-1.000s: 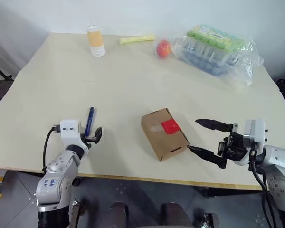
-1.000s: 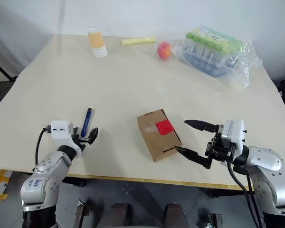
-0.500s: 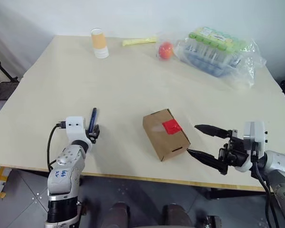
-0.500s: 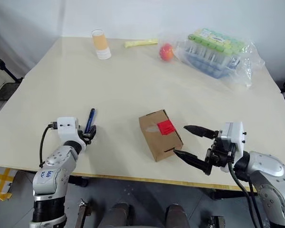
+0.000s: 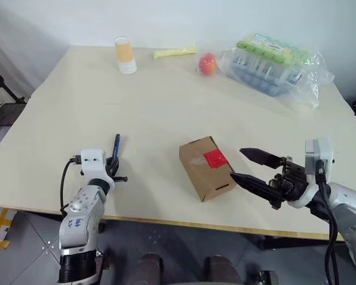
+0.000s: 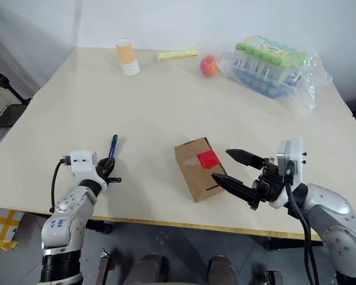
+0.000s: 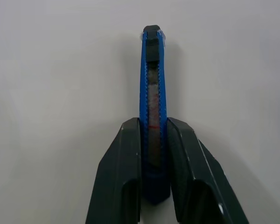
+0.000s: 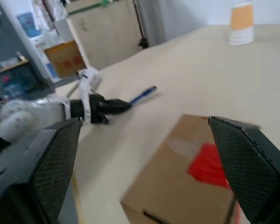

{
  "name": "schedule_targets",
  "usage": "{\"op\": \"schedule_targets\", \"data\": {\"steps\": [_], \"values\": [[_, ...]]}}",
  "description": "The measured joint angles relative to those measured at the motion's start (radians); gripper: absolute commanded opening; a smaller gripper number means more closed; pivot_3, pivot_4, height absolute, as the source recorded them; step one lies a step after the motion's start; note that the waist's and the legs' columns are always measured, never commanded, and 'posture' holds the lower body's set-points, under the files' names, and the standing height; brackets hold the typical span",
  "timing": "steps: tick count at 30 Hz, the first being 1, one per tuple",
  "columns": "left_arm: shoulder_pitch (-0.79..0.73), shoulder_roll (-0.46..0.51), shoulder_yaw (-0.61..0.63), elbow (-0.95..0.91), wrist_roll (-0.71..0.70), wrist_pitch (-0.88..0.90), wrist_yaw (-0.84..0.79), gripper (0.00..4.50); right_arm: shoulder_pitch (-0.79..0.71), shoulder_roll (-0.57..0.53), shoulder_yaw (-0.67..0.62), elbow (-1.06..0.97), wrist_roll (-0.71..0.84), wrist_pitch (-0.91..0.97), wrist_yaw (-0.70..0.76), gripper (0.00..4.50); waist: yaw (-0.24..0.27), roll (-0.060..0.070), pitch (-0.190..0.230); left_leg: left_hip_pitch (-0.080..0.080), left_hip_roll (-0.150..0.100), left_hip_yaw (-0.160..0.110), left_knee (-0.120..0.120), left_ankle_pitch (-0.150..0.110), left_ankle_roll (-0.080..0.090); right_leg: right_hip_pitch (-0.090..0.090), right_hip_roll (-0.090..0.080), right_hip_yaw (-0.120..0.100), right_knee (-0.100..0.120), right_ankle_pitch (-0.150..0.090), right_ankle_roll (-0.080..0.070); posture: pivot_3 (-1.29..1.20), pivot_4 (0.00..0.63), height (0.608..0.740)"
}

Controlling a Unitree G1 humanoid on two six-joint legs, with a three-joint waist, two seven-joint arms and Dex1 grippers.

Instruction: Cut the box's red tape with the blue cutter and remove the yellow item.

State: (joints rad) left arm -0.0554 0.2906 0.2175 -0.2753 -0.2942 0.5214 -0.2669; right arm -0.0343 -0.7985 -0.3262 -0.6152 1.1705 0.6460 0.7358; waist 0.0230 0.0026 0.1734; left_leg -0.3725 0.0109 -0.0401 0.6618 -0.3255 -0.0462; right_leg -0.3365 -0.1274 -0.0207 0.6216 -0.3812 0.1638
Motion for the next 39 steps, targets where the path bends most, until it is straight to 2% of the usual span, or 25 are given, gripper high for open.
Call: {"op": "schedule_targets", "data": {"steps": [2,6,8,9,11,13,16,18,22,27,39], "values": [[0.036,0.076,-0.004,-0.011,-0.049,-0.058,-0.167,0.43,0.001,-0.051,-0.029,-0.032,0.069,0.038,-0.001,4.50,0.001,-0.004,0.002,-0.001,0.001,-0.001,0.000,0.000,0.000,-0.001,0.000,-0.001,-0.001,0.000,0.000,0.00,0.150,0.740],[0.115,0.416,-0.083,-0.076,-0.094,-0.188,-0.615,0.43,0.121,-0.219,-0.154,-0.099,0.224,0.154,0.067,4.50,0.005,-0.004,0.004,-0.004,0.000,-0.001,-0.002,-0.002,0.002,0.000,0.000,-0.001,-0.006,0.000,-0.001,0.00,0.150,0.740],[0.075,0.503,-0.171,-0.076,-0.080,-0.223,-0.759,0.43,0.203,-0.301,-0.241,-0.119,0.229,0.215,0.147,4.50,0.012,0.000,0.006,-0.004,-0.001,0.000,-0.002,-0.002,0.004,0.004,0.000,-0.002,-0.015,0.000,-0.001,0.00,0.150,0.740],[0.050,0.518,-0.214,-0.075,-0.063,-0.232,-0.794,0.43,0.232,-0.328,-0.266,-0.132,0.220,0.238,0.181,4.32,0.012,0.000,0.006,-0.003,-0.001,0.000,-0.002,-0.002,0.005,0.006,0.000,-0.001,-0.016,0.001,-0.002,0.00,0.150,0.740],[-0.022,0.516,-0.313,-0.065,-0.002,-0.244,-0.827,0.43,0.308,-0.337,-0.313,-0.176,0.184,0.261,0.235,3.93,0.013,-0.001,0.007,-0.002,0.000,0.000,-0.002,-0.003,0.006,0.008,0.000,-0.002,-0.018,0.001,-0.001,0.00,0.150,0.740],[-0.110,0.468,-0.407,-0.052,0.063,-0.231,-0.811,0.43,0.391,-0.303,-0.304,-0.239,0.094,0.242,0.241,3.29,0.017,-0.002,0.007,-0.002,-0.001,-0.001,-0.002,-0.003,0.006,0.008,0.001,-0.002,-0.015,0.002,0.000,0.00,0.150,0.740],[-0.205,0.359,-0.486,-0.027,0.103,-0.181,-0.753,0.43,0.437,-0.216,-0.189,-0.308,-0.113,0.152,0.192,2.24,0.017,-0.003,0.008,-0.003,-0.001,0.000,-0.001,-0.004,0.007,0.006,0.001,-0.001,-0.012,0.003,0.003,0.00,0.150,0.740],[-0.244,0.334,-0.534,-0.022,0.126,-0.154,-0.743,0.43,0.416,-0.157,-0.073,-0.313,-0.296,0.067,0.113,1.56,-0.003,-0.005,0.009,-0.003,-0.001,0.001,-0.001,-0.004,0.007,0.005,0.001,-0.001,-0.011,0.003,0.003,0.00,0.150,0.740],[-0.267,0.315,-0.598,-0.022,0.159,-0.118,-0.739,0.43,0.359,-0.092,0.089,-0.247,-0.517,-0.046,0.037,0.10,-0.014,-0.005,0.009,-0.002,0.000,0.001,0.000,-0.003,0.006,0.004,0.001,-0.001,-0.011,0.003,0.003,0.00,0.150,0.740],[-0.305,0.299,-0.631,-0.028,0.183,-0.071,-0.731,0.43,0.281,-0.051,0.244,-0.147,-0.669,-0.144,0.031,0.04,-0.007,-0.005,0.009,-0.002,-0.001,0.000,0.000,-0.003,0.005,0.004,0.000,0.000,-0.010,0.003,0.003,0.00,0.150,0.740],[-0.345,0.279,-0.658,-0.034,0.186,0.006,-0.726,0.43,0.110,0.008,0.440,0.043,-0.841,-0.237,0.063,0.04,0.002,-0.005,0.009,-0.002,-0.001,-0.002,0.001,-0.003,0.005,0.005,0.001,-0.001,-0.010,0.003,0.003,0.00,0.150,0.740]]}}
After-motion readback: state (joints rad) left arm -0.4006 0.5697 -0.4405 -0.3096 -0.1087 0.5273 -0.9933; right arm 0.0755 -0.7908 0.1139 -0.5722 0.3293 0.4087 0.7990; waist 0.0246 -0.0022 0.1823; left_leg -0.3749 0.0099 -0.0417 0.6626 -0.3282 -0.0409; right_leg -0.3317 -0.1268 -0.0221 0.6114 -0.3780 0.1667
